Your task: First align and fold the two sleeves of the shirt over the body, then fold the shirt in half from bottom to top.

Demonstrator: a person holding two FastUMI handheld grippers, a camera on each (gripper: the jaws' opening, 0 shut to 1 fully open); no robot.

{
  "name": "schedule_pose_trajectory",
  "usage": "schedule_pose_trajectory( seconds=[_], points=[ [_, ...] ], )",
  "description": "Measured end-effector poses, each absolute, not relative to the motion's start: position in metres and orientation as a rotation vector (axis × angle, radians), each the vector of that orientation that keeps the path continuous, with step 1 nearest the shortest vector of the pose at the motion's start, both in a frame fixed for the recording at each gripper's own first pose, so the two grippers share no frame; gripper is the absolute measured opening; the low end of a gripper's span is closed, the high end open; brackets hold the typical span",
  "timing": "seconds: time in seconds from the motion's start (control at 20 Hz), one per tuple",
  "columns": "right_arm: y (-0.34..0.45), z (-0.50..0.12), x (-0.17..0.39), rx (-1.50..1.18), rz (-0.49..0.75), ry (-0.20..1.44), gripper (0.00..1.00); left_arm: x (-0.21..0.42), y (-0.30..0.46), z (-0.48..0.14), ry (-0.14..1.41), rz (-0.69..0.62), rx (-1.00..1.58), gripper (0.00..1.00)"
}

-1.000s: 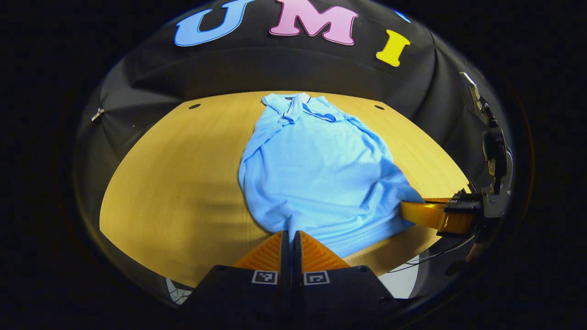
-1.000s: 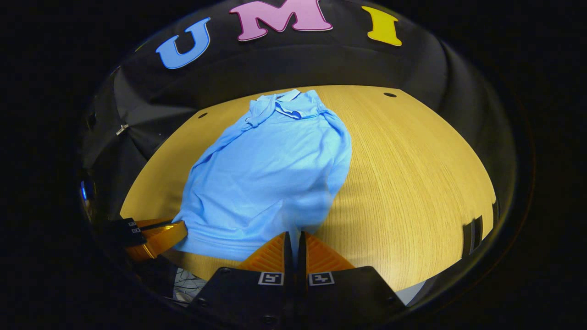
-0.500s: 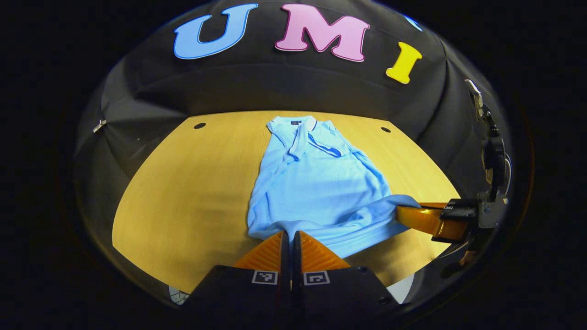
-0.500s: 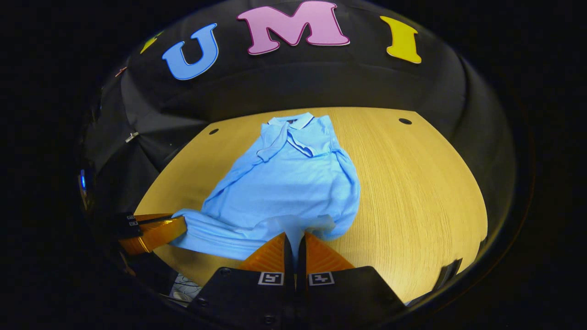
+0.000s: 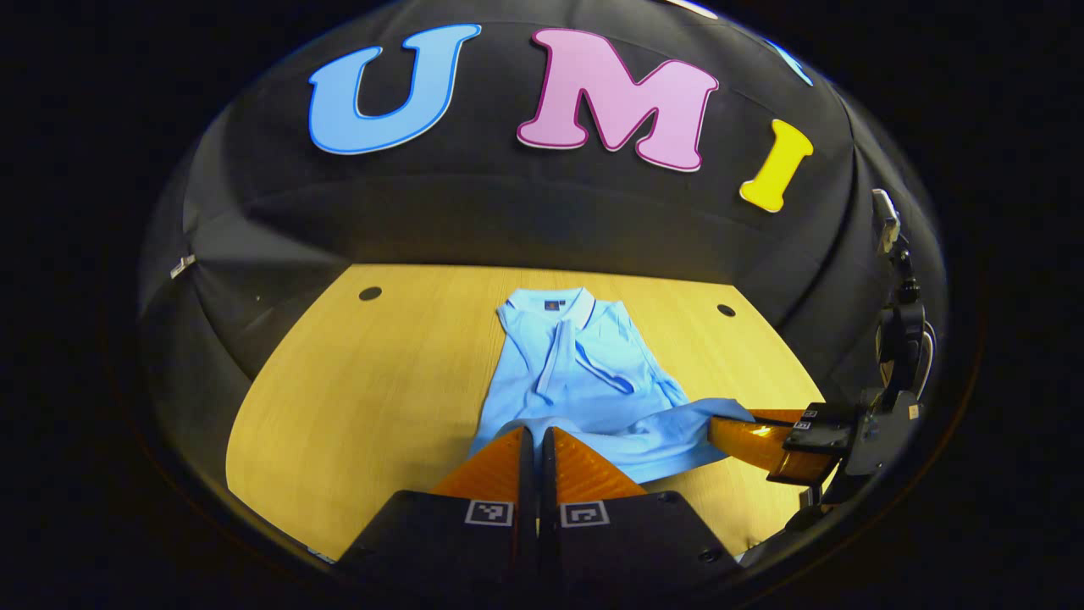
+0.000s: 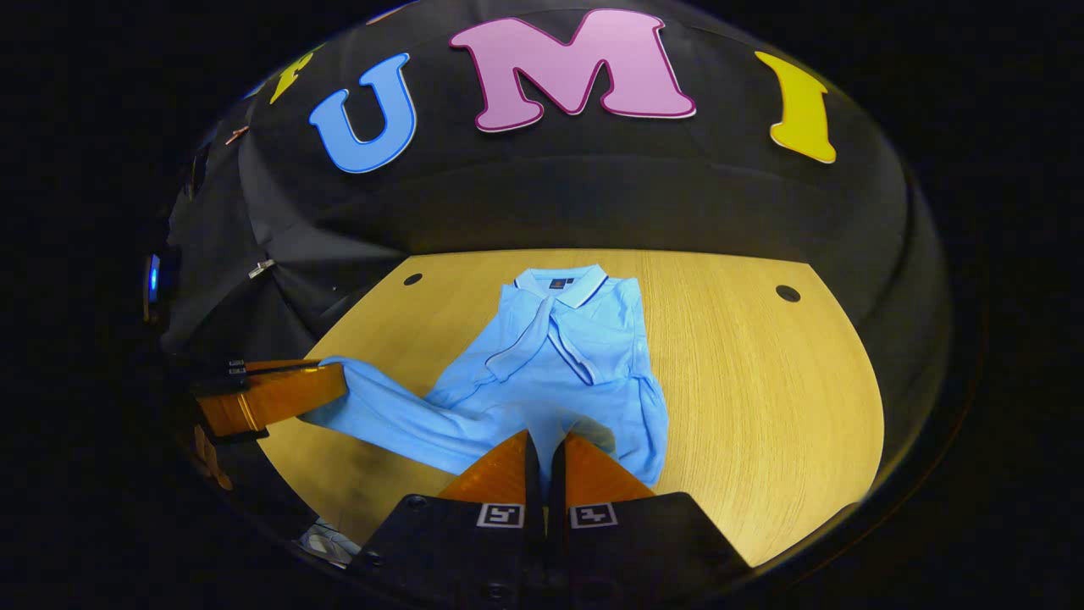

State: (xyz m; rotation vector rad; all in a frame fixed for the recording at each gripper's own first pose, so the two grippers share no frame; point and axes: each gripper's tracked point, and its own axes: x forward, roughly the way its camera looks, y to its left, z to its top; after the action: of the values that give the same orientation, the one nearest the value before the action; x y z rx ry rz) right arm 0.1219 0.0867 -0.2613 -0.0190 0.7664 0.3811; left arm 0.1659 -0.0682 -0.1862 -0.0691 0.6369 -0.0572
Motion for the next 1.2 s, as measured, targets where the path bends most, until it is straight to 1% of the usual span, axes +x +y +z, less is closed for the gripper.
schedule_pose_trajectory(
  seconds=[0.2, 0.35, 0.5, 0.7, 0.75, 0.8, 0.85, 1.0, 1.2],
  points=[
    [0.092, -0.244, 0.172, -0.002, 0.401, 0.735, 0.05, 0.209, -0.068, -0.167, 0.606, -0.039, -0.094, 0.06],
    [0.097, -0.236, 0.211, -0.005, 0.412, 0.704, 0.05, 0.248, -0.063, -0.153, 0.563, -0.032, -0.062, 0.06],
    [0.107, -0.228, 0.252, 0.002, 0.435, 0.674, 0.05, 0.288, -0.064, -0.146, 0.531, -0.047, -0.058, 0.06],
    [0.112, -0.218, 0.313, -0.017, 0.442, 0.597, 0.05, 0.344, -0.063, -0.137, 0.461, -0.072, 0.029, 0.06],
    [0.113, -0.218, 0.328, -0.016, 0.439, 0.583, 0.0, 0.358, -0.064, -0.138, 0.456, -0.078, 0.017, 0.06],
    [0.114, -0.218, 0.342, -0.017, 0.436, 0.569, 0.05, 0.372, -0.062, -0.138, 0.446, -0.081, 0.004, 0.1],
    [0.115, -0.222, 0.356, -0.024, 0.439, 0.56, 0.05, 0.388, -0.06, -0.139, 0.425, -0.086, 0.004, 0.06],
    [0.117, -0.238, 0.389, -0.079, 0.46, 0.533, 0.05, 0.429, -0.048, -0.152, 0.4, -0.093, 0.06, 0.06],
    [0.122, -0.267, 0.425, -0.1, 0.457, 0.534, 0.05, 0.469, -0.052, -0.183, 0.415, -0.102, 0.082, 0.06]
  ],
)
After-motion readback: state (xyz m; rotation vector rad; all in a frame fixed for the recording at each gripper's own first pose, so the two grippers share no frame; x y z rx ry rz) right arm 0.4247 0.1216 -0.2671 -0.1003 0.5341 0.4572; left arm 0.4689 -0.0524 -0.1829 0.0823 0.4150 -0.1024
